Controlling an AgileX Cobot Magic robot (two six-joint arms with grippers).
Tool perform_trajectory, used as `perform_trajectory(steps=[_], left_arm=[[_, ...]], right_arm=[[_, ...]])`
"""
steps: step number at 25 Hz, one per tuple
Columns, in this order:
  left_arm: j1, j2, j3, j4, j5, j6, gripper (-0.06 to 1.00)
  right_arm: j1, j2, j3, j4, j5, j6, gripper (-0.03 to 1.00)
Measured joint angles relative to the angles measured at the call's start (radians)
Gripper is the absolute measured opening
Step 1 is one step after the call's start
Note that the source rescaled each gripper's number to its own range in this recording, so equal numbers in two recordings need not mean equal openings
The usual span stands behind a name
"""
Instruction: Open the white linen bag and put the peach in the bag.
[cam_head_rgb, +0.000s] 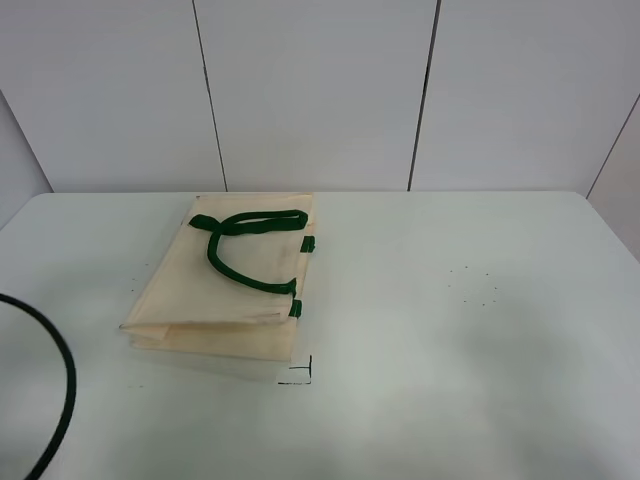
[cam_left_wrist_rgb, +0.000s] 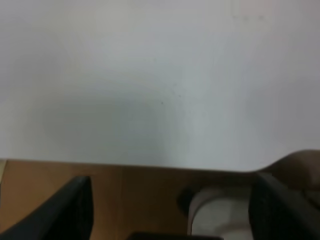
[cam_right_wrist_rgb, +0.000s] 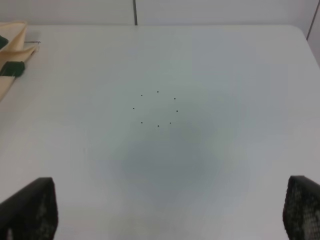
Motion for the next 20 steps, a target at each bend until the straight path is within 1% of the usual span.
perform_trajectory(steps=[7, 11, 17, 20], left_arm=[[0.0, -0.308, 0.001, -0.001, -0.008, 0.002, 0.99], [0.0, -0.441, 0.001, -0.002, -0.008, 0.002, 0.99], [0.0, -0.485, 0.006, -0.004, -0.007, 0.002, 0.99], [-0.015, -0.486, 0.006, -0.004, -0.007, 0.002, 0.99]], right_arm=[[0.0, 0.0, 0.0, 0.001, 0.0, 0.0, 1.0], [0.0, 0.0, 0.0, 0.001, 0.0, 0.0, 1.0], [0.0, 0.0, 0.0, 0.001, 0.0, 0.0, 1.0], [0.0, 0.0, 0.0, 0.001, 0.0, 0.0, 1.0]])
